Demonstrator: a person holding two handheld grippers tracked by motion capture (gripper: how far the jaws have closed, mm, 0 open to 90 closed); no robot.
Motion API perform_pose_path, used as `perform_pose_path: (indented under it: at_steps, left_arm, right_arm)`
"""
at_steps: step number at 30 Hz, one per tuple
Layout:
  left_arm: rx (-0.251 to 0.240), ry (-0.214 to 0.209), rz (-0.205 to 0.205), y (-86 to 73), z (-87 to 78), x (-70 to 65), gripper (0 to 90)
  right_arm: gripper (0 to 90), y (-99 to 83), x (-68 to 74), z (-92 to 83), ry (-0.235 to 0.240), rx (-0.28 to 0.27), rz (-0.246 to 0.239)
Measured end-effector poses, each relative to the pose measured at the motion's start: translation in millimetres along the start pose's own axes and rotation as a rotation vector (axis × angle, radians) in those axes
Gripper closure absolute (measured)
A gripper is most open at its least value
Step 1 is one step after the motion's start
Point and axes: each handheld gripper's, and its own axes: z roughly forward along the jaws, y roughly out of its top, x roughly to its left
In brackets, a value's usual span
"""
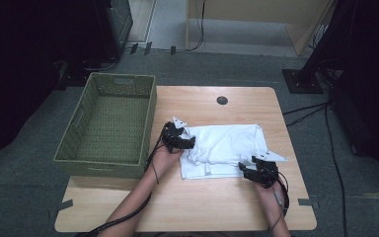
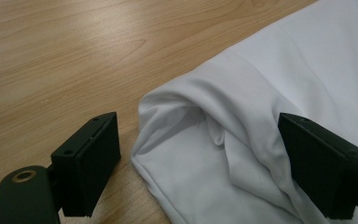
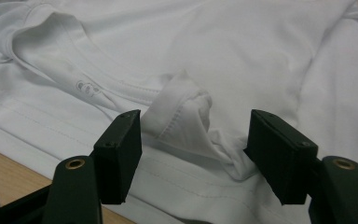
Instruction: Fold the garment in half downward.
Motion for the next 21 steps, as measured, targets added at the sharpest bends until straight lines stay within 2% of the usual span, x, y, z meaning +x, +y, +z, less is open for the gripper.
perform_pose_path:
  at_steps: [4,12,17,21]
  left_arm:
    - [0.000,-0.002,0.000,0.0,0.0,0.1,14.9]
    - [-0.002,-0.007,0.006,0.0,0.3,-0.5,14.8]
    - [0.001,-0.004,0.005,0.5,0.6,-0.7,14.7]
    - [-0.003,0.005,-0.014,-1.6,-1.7,-1.1,14.8]
  right_arm:
    - [36.0,3.3,0.5,-2.2,-0.024,0.000,-0.004]
    - [36.0,10.0,3.3,-2.6,-0.012,0.012,-0.001]
    - [36.0,16.1,5.5,-6.4,0.002,0.001,-0.001]
    - [36.0,19.8,9.5,-6.6,0.015,0.002,0.000]
